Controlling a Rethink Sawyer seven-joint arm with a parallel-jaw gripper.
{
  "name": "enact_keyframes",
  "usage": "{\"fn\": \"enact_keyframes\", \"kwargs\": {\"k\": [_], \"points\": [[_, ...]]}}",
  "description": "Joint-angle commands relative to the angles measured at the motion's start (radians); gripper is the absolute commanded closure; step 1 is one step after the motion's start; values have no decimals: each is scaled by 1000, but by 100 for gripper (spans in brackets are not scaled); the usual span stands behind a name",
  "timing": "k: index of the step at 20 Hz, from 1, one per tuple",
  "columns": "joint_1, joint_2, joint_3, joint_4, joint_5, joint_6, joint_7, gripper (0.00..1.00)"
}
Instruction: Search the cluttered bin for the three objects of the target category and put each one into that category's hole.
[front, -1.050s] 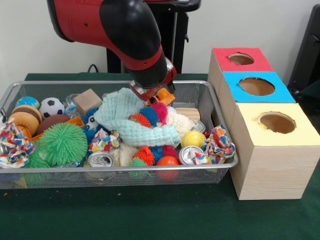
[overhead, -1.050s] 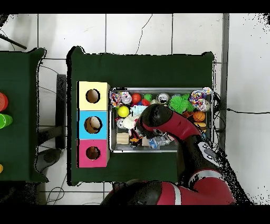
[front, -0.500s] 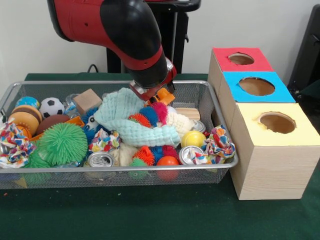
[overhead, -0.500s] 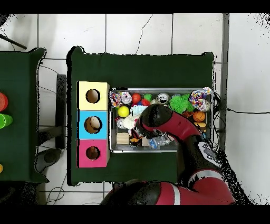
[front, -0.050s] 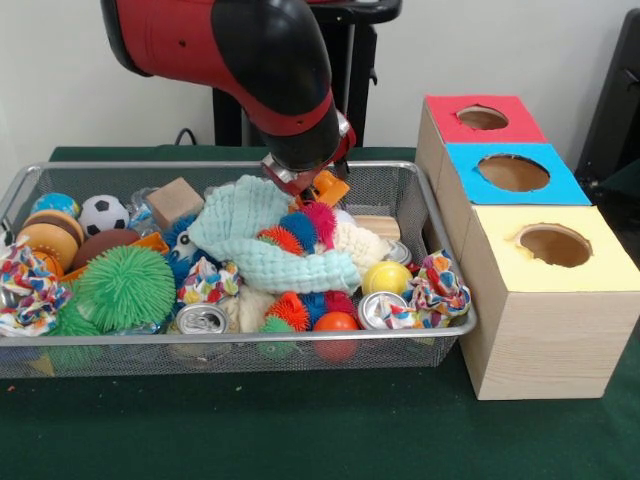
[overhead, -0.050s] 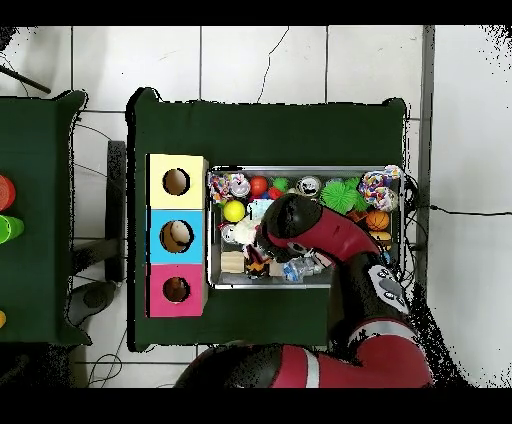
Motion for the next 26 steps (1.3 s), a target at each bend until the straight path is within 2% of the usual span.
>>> {"fn": "enact_keyframes", "kwargs": {"k": [1, 3, 5, 10, 12, 17, 21, 26], "points": [[5, -10, -37, -70, -69, 76, 221, 0], [-2, -29, -42, -44, -75, 105, 211, 0], [-36, -39, -34, -38, -86, 128, 163, 0], [-81, -42, -12, -71, -116, 200, 103, 0], [-90, -49, -3, -68, -119, 203, 105, 0], [-89, -36, 17, -119, -122, 250, 139, 0], [-86, 2, 22, -127, -117, 177, 166, 0], [-109, 54, 50, -94, -115, 15, 137, 0]]}}
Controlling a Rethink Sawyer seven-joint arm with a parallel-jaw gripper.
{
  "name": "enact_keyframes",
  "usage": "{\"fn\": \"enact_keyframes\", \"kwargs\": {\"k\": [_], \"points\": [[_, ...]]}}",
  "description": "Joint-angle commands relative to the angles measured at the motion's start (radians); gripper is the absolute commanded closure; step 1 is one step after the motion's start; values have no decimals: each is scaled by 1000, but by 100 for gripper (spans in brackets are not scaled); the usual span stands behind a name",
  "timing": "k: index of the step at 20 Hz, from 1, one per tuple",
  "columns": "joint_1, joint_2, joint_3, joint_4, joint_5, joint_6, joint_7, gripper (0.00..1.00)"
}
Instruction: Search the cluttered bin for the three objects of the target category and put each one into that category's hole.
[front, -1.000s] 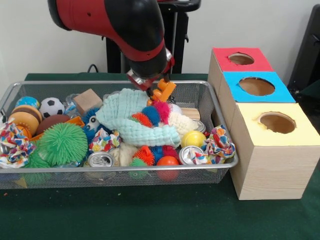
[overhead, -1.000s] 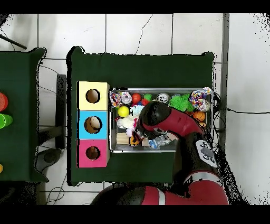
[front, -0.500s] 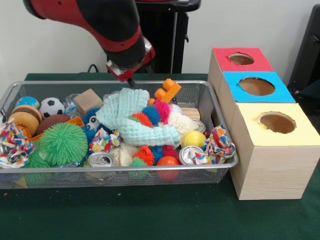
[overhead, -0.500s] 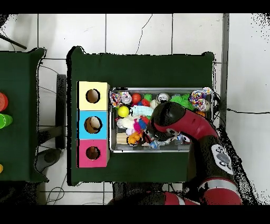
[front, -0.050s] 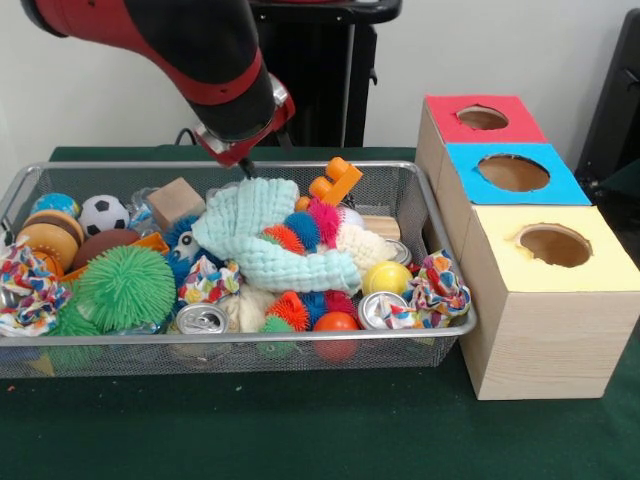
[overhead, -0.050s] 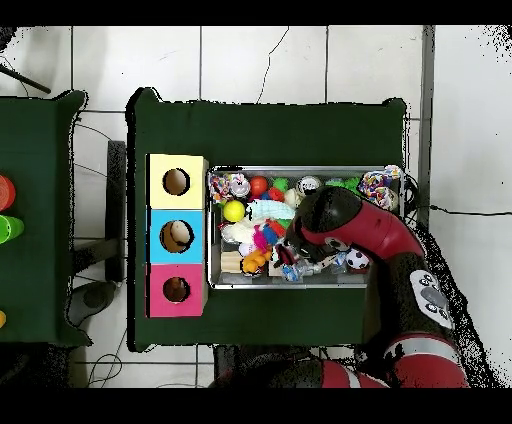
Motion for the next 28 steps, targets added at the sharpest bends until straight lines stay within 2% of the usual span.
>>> {"fn": "enact_keyframes", "kwargs": {"k": [1, 6, 15, 18, 28], "points": [[-28, 98, 77, -17, -42, -152, 129, 0], [-24, 144, 87, -33, -44, -197, 126, 0], [-53, 222, 127, -16, -38, -364, 93, 0], [-61, 226, 137, -6, -44, -403, 91, 0], [-72, 225, 153, 16, -58, -433, 101, 0]]}}
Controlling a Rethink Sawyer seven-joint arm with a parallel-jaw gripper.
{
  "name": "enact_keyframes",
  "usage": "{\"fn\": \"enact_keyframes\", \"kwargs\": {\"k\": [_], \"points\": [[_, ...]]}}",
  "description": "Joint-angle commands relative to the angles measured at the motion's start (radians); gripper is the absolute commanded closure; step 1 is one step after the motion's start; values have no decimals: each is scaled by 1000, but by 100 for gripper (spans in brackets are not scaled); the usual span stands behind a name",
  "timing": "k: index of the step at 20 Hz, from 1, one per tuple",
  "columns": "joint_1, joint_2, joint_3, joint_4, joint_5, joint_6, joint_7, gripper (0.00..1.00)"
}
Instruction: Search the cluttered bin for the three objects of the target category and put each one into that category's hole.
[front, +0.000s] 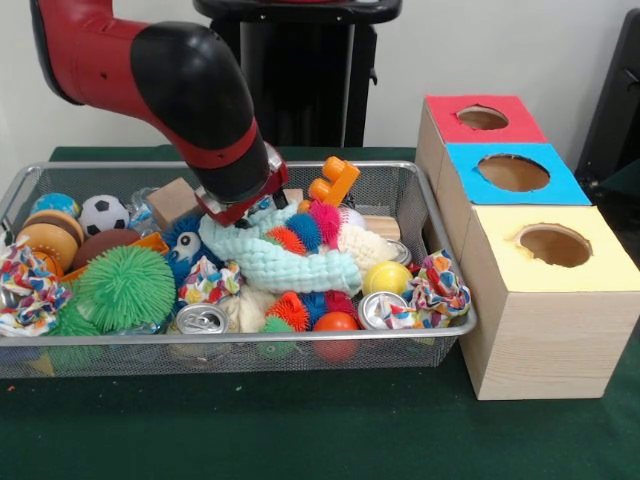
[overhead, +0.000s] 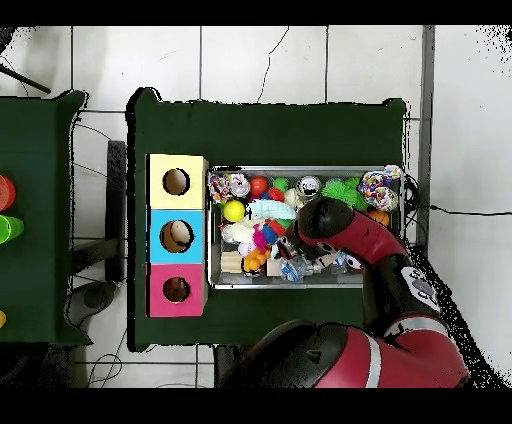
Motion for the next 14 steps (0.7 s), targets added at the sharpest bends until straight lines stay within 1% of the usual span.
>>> {"fn": "enact_keyframes", "kwargs": {"k": [1, 8, 9, 13, 14], "points": [[-25, 105, 109, 22, -57, -225, 104, 0], [-46, 105, 131, 54, -66, -278, 99, 0], [-47, 105, 131, 55, -70, -283, 98, 100], [-33, 104, 117, 44, -89, -268, 95, 100], [-40, 103, 122, 52, -95, -284, 89, 100]]}}
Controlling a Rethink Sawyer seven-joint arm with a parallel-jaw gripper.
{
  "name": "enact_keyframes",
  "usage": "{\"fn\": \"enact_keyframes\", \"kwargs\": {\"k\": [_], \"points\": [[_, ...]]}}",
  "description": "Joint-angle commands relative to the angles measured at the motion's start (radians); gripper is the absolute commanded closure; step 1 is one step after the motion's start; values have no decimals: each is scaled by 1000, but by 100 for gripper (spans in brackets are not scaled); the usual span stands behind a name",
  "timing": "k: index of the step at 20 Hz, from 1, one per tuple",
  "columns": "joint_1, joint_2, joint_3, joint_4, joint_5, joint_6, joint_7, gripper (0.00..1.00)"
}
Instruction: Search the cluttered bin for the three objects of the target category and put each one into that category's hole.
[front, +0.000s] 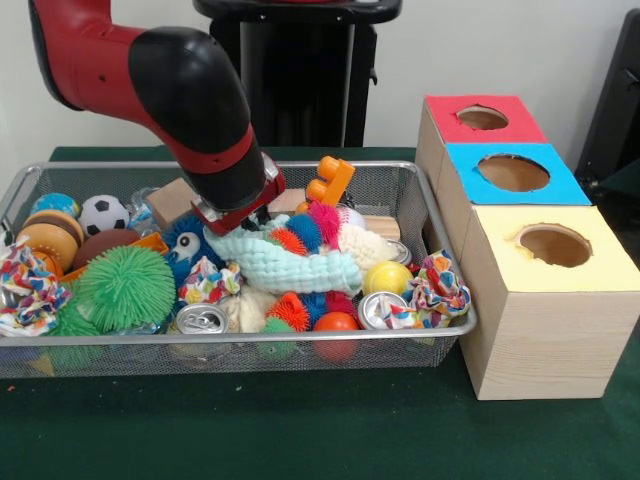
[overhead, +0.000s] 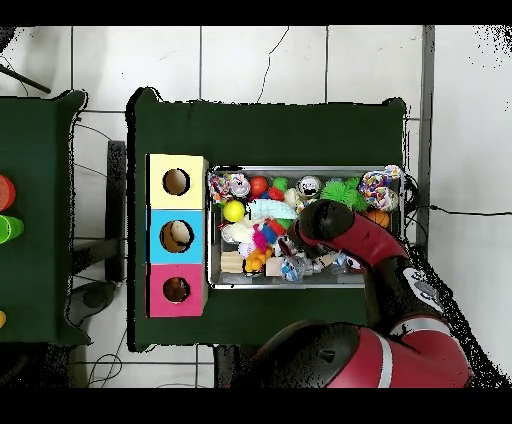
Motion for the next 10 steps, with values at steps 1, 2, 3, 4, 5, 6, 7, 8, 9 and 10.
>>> {"fn": "enact_keyframes", "kwargs": {"k": [1, 2, 3, 4, 5, 6, 7, 8, 9, 10], "points": [[-26, 95, 107, 52, -84, -232, 88, 100], [-23, 94, 105, 52, -81, -227, 98, 100], [-21, 93, 102, 52, -77, -221, 107, 100], [-19, 93, 99, 52, -74, -216, 117, 100], [-17, 92, 97, 53, -71, -211, 126, 100], [-14, 91, 94, 53, -68, -205, 136, 100], [-23, 85, 104, 64, -62, -215, 134, 100], [-22, 71, 105, 70, -54, -200, 140, 100], [-21, 57, 107, 75, -45, -185, 146, 100], [-9, 31, 98, 72, -36, -139, 156, 100]]}}
